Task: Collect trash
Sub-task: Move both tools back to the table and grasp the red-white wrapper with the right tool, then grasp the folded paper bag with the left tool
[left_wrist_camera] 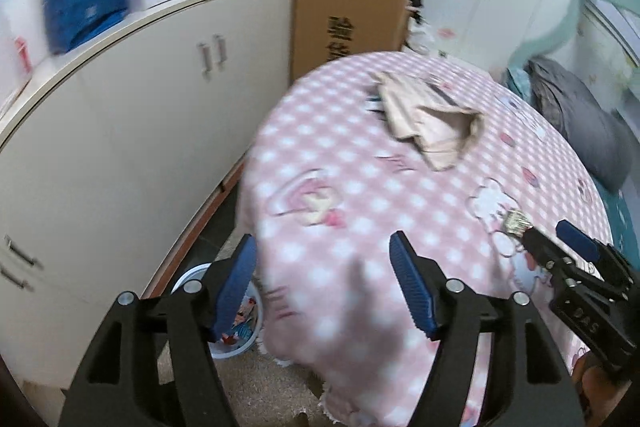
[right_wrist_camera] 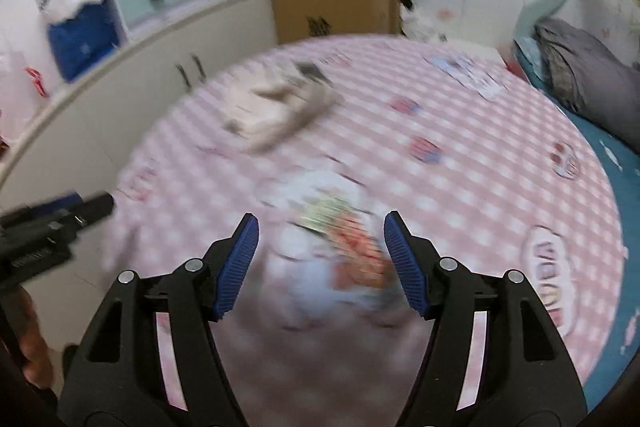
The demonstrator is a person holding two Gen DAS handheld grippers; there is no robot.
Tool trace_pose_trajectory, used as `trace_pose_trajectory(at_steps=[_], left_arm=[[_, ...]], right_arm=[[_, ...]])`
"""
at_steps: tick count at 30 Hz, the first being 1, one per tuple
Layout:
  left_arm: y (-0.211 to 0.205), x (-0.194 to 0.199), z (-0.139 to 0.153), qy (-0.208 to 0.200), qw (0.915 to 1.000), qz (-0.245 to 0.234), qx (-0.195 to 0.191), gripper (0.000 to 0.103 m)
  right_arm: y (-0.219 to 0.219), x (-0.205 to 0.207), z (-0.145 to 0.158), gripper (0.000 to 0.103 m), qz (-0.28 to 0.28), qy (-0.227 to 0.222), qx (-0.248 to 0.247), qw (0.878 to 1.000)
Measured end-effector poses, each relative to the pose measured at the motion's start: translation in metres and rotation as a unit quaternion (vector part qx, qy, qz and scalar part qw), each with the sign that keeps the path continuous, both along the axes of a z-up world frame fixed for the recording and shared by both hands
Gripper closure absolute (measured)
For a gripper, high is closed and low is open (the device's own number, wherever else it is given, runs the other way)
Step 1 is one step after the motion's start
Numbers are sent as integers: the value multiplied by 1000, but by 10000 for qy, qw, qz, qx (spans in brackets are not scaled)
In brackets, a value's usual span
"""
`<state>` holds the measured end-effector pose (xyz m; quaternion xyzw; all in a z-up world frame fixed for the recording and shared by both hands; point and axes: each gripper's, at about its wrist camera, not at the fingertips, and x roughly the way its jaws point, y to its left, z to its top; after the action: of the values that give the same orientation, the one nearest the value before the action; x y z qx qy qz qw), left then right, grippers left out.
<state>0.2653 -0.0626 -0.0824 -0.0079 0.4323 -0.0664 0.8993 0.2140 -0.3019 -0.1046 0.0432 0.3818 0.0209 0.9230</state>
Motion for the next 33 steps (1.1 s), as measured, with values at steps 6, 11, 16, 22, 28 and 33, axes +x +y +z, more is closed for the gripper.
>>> trace_pose_trajectory(at_steps=[6, 11, 16, 22, 28, 33], left_arm=[[-49, 13, -4, 15, 9986, -479, 220, 34], [-84, 26, -6, -67, 9958, -778, 476, 34], [-109, 42, -10, -166, 9934, -950, 618, 34], [-133, 62, -12, -207, 9906, -1184, 658, 34], [-151, 83, -19, -163, 9907, -1206, 613, 35], [-160, 99, -26, 9, 9910, -1220, 553, 57]], right_arm=[[-9, 8, -11, 42, 433, 265, -172, 9986], [-11, 17, -13, 88, 597, 314, -255, 9974], [-31, 28, -9, 90, 394, 161, -8, 9991], [-55, 42, 5, 90, 135, -216, 432, 9987], [-69, 56, 8, 90, 38, -295, 698, 9971], [-71, 64, 3, 90, 60, -243, 855, 9960]])
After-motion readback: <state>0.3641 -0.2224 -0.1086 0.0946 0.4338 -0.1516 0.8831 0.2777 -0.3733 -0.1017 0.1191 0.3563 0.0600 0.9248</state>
